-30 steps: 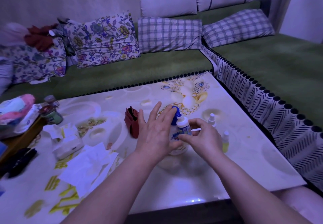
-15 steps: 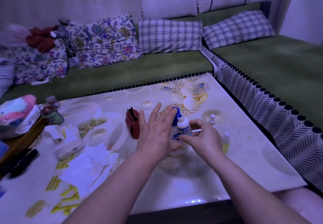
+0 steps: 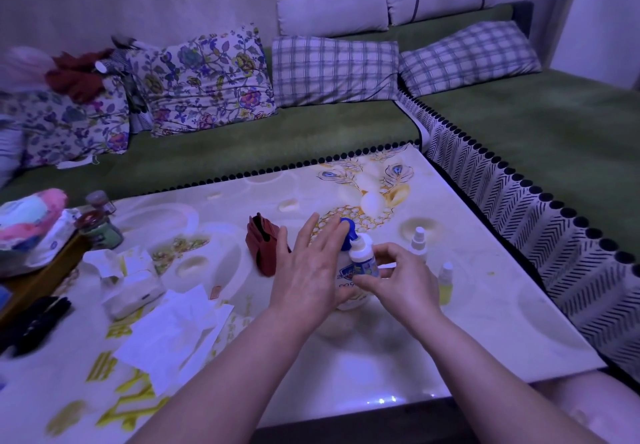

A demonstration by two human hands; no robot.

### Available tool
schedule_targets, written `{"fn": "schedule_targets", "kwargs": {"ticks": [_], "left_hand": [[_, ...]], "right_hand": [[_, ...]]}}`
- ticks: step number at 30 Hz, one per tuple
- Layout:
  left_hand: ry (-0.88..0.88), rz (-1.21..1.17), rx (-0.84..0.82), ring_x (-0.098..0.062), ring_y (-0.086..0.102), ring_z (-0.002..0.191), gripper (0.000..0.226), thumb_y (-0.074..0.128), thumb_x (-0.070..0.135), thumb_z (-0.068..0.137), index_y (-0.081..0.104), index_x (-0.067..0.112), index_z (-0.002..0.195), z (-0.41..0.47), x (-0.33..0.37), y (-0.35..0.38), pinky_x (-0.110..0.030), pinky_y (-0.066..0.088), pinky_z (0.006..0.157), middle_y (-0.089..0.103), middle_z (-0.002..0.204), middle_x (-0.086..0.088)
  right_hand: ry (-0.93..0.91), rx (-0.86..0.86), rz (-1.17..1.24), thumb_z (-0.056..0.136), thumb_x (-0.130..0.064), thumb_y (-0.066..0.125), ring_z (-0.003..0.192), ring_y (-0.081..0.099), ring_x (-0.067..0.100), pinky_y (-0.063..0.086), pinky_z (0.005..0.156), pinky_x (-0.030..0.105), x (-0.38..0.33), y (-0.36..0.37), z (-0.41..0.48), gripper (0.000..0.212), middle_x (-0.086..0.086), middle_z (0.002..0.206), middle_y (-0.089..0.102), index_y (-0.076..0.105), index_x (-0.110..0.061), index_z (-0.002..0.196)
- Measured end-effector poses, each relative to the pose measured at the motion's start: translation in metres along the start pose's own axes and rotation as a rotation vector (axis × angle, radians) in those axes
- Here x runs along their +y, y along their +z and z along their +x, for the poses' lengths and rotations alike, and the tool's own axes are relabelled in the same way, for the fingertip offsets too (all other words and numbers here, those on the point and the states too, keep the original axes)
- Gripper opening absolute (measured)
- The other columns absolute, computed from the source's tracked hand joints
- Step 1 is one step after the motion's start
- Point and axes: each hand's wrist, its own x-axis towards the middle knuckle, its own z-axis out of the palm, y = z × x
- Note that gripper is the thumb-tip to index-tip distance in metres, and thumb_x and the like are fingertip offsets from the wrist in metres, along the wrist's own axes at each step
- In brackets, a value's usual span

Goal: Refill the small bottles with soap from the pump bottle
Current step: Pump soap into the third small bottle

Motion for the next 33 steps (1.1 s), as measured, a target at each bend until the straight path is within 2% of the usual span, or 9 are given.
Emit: {"fn": "schedule_targets", "kwargs": {"ticks": [2,6,9,15,19,27,33], "left_hand": [[0.008,-0.015,0.008,-0.023,0.023,0.143,0.095,0.073,0.060,0.062,0.026,0.029,0.138,0.001,0.001,-0.003,-0.060,0.021,0.109,0.037,0.149,0.010],[-0.022,-0.066,-0.047,-0.015,-0.001,0.146,0.097,0.067,0.062,0.067,0.019,0.032,0.146,0.002,0.005,-0.010,-0.056,0.003,0.114,0.016,0.156,0.017],[-0.030,-0.080,-0.052,-0.012,-0.006,0.146,0.100,0.065,0.064,0.067,0.014,0.032,0.148,0.002,0.007,-0.015,-0.055,-0.001,0.113,0.010,0.157,0.018],[-0.045,-0.072,-0.077,-0.011,-0.009,0.145,0.104,0.065,0.066,0.068,0.008,0.033,0.148,0.000,0.006,-0.015,-0.054,-0.002,0.114,0.003,0.157,0.018],[-0.054,-0.097,-0.077,-0.010,-0.008,0.145,0.102,0.067,0.063,0.068,0.011,0.034,0.148,0.001,0.008,-0.017,-0.054,-0.003,0.114,0.005,0.157,0.019],[-0.043,-0.047,-0.078,-0.014,-0.009,0.146,0.102,0.069,0.063,0.067,0.010,0.034,0.146,0.002,0.007,-0.018,-0.056,0.001,0.114,0.007,0.157,0.017],[-0.040,-0.038,-0.079,-0.014,-0.008,0.146,0.105,0.069,0.065,0.065,0.012,0.033,0.147,0.002,0.006,-0.019,-0.055,0.000,0.114,0.009,0.157,0.017]], "right_hand": [[0.001,-0.007,-0.001,0.064,-0.036,0.080,0.077,0.064,-0.005,0.044,0.070,0.024,-0.002,-0.001,-0.001,0.034,-0.020,0.082,0.069,0.062,-0.035,0.092],[0.000,-0.007,0.017,0.064,-0.036,0.081,0.078,0.065,-0.005,0.048,0.076,0.026,-0.002,-0.003,0.001,0.033,-0.022,0.086,0.068,0.062,-0.035,0.091],[-0.003,-0.002,0.031,0.063,-0.035,0.081,0.078,0.065,-0.005,0.046,0.074,0.025,-0.006,-0.005,0.002,0.032,-0.023,0.083,0.067,0.062,-0.035,0.090],[-0.007,0.005,0.035,0.063,-0.035,0.081,0.078,0.064,-0.005,0.047,0.071,0.024,-0.007,-0.005,0.001,0.032,-0.022,0.080,0.068,0.063,-0.035,0.090],[-0.009,0.007,0.035,0.064,-0.035,0.080,0.077,0.063,-0.006,0.044,0.067,0.022,-0.008,-0.005,0.000,0.032,-0.021,0.078,0.068,0.063,-0.034,0.091],[-0.008,0.005,0.036,0.064,-0.035,0.081,0.080,0.065,-0.003,0.047,0.073,0.025,-0.007,-0.004,0.002,0.034,-0.019,0.086,0.069,0.064,-0.033,0.094],[-0.015,0.000,0.030,0.064,-0.035,0.081,0.079,0.065,-0.003,0.046,0.072,0.024,-0.007,-0.004,0.001,0.033,-0.021,0.084,0.068,0.064,-0.034,0.092]]}}
